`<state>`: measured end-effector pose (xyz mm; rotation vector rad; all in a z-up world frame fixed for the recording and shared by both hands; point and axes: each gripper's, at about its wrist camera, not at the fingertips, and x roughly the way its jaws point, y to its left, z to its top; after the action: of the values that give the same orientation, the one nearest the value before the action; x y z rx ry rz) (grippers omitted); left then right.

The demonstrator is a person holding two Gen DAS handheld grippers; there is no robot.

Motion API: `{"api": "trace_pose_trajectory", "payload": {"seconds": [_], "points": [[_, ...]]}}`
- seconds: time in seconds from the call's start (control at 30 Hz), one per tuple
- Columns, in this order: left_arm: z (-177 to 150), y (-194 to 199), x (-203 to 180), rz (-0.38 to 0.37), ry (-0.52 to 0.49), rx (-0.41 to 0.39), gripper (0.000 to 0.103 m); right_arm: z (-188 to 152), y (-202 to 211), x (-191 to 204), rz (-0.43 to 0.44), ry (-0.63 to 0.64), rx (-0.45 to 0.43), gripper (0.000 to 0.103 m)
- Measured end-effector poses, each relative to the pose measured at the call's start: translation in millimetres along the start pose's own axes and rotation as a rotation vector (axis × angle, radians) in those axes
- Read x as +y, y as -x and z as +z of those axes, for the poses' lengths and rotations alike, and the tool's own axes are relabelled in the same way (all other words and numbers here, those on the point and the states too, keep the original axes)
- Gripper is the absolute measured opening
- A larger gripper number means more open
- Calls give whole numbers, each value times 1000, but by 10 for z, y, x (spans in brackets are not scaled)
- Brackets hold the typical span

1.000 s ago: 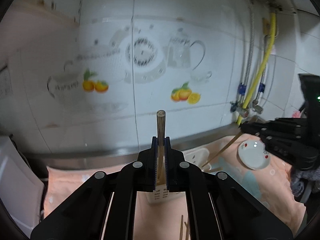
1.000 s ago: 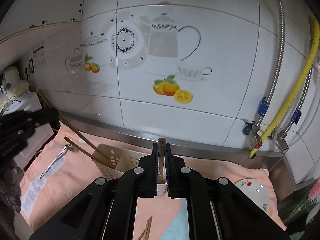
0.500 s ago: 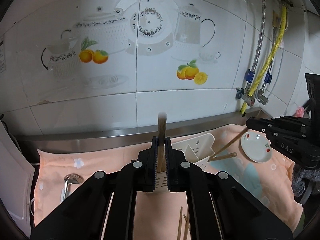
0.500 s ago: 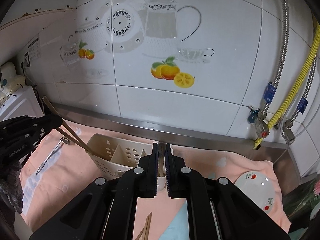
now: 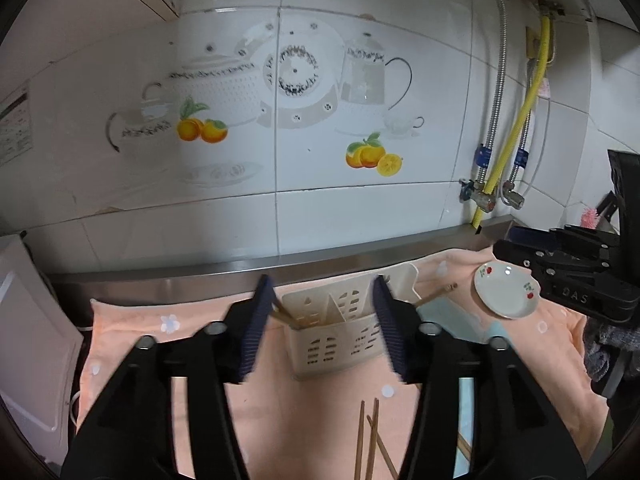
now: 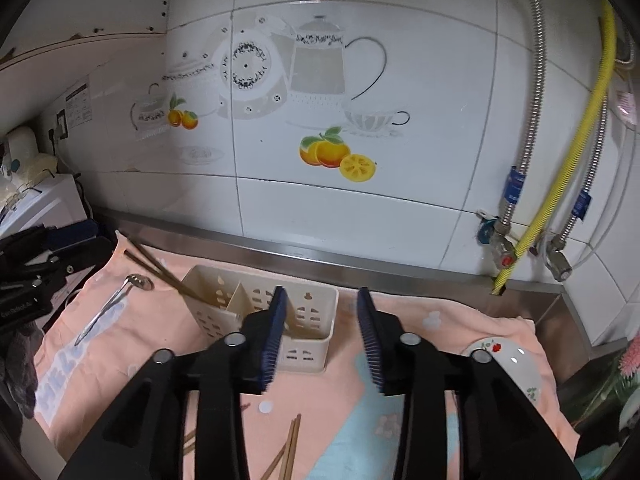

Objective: Organize utensils
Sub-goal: 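Open the right tool to release the chopstick into the caddy, then move the open right tool back over the loose wooden chopsticks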

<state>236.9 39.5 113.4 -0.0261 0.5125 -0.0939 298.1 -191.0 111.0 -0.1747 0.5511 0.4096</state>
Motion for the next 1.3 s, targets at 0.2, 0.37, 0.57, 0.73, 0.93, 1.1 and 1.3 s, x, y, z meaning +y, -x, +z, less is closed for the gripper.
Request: {"api": "trace_pose_trajectory", "payload": {"seconds": [0.2,0.37,0.57,0.73,0.93,1.1,1.3], "points": [[-309,271,-34,-3,-33,21,68,-333,271,46,13,2,1,55],[-657,376,-18,-24,-20,69,76,-726,408,99,38,-18,21,65],[-1164,427,8,-15,-13,140,88,-1329,443,159,43,-46,77,78],[-1531,405,55,-3,7,196,95,-1823,425,233,28,-57,131,78],[-1938,339,58,15,9,282,96,-2356,424,311,17,-69,195,80],[-2205,340,24,32,-20,325,96,-2629,431,345,-10,-72,221,82],[-2412,337,34,32,8,362,96,-2835,370,339,-43,-77,261,83]]}}
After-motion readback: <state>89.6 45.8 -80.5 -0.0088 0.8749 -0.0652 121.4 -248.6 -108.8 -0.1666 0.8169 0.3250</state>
